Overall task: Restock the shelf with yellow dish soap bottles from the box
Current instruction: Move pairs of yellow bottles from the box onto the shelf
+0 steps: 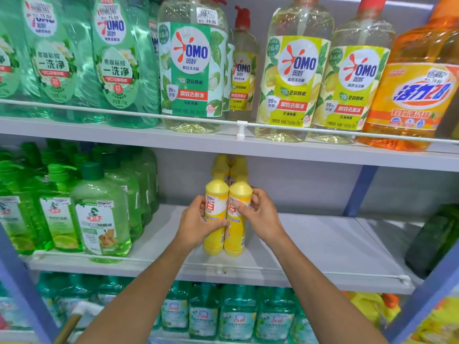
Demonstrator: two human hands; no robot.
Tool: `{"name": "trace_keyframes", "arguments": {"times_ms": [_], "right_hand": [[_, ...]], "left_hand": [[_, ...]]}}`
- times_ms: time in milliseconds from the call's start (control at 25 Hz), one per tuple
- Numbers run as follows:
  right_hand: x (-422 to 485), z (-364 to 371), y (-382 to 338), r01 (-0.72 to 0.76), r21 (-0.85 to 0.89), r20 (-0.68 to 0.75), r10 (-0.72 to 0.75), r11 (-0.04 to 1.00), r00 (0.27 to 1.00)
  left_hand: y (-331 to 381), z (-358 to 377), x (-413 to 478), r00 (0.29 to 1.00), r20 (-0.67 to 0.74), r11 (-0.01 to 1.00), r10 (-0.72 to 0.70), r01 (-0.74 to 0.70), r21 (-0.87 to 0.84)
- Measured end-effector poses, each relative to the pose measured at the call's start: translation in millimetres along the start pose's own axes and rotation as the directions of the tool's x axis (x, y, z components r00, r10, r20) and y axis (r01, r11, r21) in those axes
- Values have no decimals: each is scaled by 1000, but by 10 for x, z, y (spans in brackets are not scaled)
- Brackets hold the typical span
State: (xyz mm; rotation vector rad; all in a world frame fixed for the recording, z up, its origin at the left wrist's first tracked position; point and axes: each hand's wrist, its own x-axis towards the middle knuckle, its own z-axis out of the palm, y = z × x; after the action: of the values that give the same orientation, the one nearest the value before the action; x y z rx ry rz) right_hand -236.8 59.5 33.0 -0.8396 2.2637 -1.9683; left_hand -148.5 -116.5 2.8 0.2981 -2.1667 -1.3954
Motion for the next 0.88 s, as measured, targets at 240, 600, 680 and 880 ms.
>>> {"name": "trace_keyframes", "arguments": {"times_ms": [240,600,680,880], "right_hand": [[-122,138,30,-5,-188,-134,-20,982,991],[-198,105,182,15,15,20,-15,1000,1000],[-259,157,276,-1,-70,-18,0,998,1000],[-249,168,442,-39,-162,-37,34,986,999]], "left_hand": [[-192,-155,28,974,220,997,-61,71,-37],[-189,15,-30,996,-4,996,-92,92,18],[-302,-63,-26,993,78,995,-92,95,-42],[-401,-87,-36,989,109,994,-103,105,-8]]}}
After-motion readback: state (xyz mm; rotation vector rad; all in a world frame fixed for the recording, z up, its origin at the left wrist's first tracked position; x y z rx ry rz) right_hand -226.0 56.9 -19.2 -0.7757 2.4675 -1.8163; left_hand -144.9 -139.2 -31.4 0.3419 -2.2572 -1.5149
